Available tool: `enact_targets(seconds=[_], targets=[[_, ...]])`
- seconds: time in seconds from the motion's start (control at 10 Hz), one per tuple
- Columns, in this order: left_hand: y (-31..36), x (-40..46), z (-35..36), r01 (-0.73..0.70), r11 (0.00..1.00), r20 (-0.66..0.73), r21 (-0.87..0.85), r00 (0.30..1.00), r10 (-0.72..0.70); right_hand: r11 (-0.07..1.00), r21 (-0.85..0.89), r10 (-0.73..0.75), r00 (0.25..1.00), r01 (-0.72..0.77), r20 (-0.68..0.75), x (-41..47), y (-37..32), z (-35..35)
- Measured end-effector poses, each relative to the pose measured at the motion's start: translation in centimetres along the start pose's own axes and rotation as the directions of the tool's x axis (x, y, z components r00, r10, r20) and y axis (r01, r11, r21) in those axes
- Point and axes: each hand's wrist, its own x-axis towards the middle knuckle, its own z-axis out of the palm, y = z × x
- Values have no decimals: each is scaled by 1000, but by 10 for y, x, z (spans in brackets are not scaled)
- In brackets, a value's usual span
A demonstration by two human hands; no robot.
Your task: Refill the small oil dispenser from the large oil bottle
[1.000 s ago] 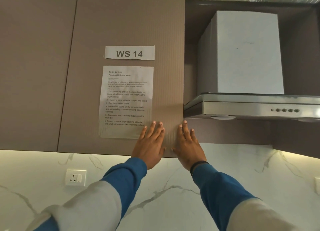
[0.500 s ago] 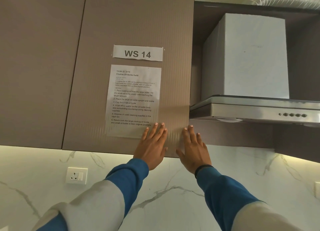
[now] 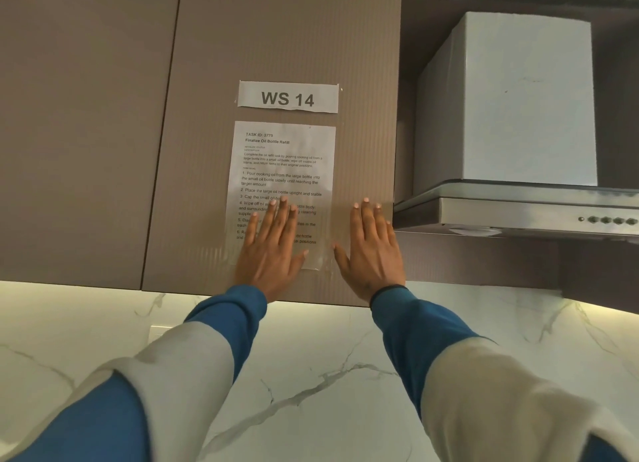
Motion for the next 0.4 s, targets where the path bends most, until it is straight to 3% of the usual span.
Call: enact_targets(seconds=[0.2,0.4], targets=[[-18,-11,3,-2,999,-3,43,1000,2,998,-54,41,995,-37,86,-6,0,15],[-16,-3,-7,5,999,-40,32,999,-4,1000,16,-20,999,20,38,0,-14,-1]])
